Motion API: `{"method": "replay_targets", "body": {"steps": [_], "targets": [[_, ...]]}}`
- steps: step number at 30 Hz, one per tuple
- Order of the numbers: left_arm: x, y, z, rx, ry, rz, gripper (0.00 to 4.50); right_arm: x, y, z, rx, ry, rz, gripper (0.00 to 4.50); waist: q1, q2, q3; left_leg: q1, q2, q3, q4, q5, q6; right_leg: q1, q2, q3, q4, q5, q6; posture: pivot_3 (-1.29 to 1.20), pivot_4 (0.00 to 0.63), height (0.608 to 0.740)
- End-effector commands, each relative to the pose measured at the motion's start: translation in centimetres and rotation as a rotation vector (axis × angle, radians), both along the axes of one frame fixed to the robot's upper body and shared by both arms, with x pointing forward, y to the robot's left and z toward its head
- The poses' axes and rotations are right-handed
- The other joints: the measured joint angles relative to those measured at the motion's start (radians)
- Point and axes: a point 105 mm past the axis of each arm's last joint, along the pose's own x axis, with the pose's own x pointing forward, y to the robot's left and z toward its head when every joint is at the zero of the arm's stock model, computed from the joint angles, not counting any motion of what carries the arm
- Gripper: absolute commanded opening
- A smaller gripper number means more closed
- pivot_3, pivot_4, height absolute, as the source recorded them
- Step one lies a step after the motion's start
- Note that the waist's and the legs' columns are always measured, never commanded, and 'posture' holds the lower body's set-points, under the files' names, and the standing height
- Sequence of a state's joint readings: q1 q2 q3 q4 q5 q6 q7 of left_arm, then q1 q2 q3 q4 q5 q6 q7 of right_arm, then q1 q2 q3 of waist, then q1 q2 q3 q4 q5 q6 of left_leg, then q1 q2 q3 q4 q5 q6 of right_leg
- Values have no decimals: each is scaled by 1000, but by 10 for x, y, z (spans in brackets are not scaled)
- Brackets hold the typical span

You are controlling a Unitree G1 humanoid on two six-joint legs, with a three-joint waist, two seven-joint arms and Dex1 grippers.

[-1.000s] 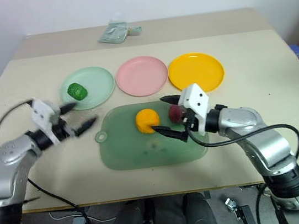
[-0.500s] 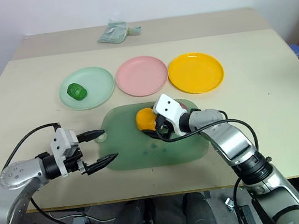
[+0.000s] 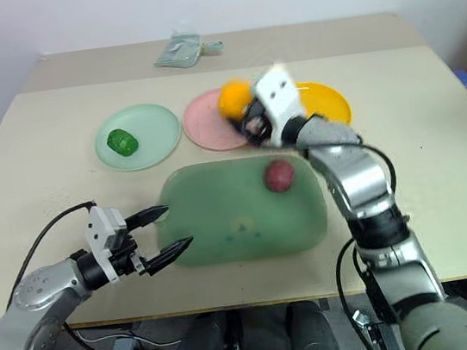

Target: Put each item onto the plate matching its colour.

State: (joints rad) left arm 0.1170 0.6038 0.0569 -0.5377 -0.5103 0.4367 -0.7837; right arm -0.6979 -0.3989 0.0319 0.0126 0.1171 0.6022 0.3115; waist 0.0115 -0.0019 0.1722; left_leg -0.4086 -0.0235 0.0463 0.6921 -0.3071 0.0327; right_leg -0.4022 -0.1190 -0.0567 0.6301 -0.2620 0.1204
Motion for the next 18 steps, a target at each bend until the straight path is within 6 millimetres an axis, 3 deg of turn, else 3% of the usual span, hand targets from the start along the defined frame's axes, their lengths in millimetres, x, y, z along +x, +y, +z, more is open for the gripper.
{"method": "replay_targets", "body": {"steps": [1, 5, 7, 10, 14, 18], "targets": [[-2, -9, 9, -7, -48, -19, 4500, 18, -37, -21, -26, 64, -150, 3228, -6, 0, 0, 0, 0, 1, -1, 0, 0, 2, 0, 0, 0, 0, 0, 0, 150, 740], [-2, -15, 9, -2, -57, -30, 4500, 29, -45, -34, -28, 94, -162, 3228, -32, 2, 1, 0, 0, 3, -5, 2, -1, 0, 1, 1, 0, 0, 0, 0, 150, 740], [-2, -18, 9, 0, -61, -34, 4500, 31, -47, -35, -6, 91, -152, 4281, -35, 3, 1, 0, 1, 6, -7, 2, -2, -1, 1, 2, 0, 0, 0, 0, 150, 740], [-1, -19, 9, 2, -64, -32, 4500, 24, -42, -16, 17, -7, -73, 4445, -31, 3, 1, 0, 2, 6, -7, 2, -2, -2, 2, 1, 0, 0, 0, 0, 150, 740], [-1, -18, 9, 2, -60, -30, 4500, -3, -28, 1, 45, -79, 137, 4445, -21, 3, 1, 0, 2, 6, -7, 2, -2, -1, 2, 1, 0, 0, 0, 0, 150, 740], [1, -18, 9, 4, -56, -44, 4500, -64, -4, -15, 10, 32, 509, 4445, -9, 3, 1, 0, 2, 4, -7, 2, -1, 0, 1, 1, -1, 0, 0, 0, 150, 740]]}}
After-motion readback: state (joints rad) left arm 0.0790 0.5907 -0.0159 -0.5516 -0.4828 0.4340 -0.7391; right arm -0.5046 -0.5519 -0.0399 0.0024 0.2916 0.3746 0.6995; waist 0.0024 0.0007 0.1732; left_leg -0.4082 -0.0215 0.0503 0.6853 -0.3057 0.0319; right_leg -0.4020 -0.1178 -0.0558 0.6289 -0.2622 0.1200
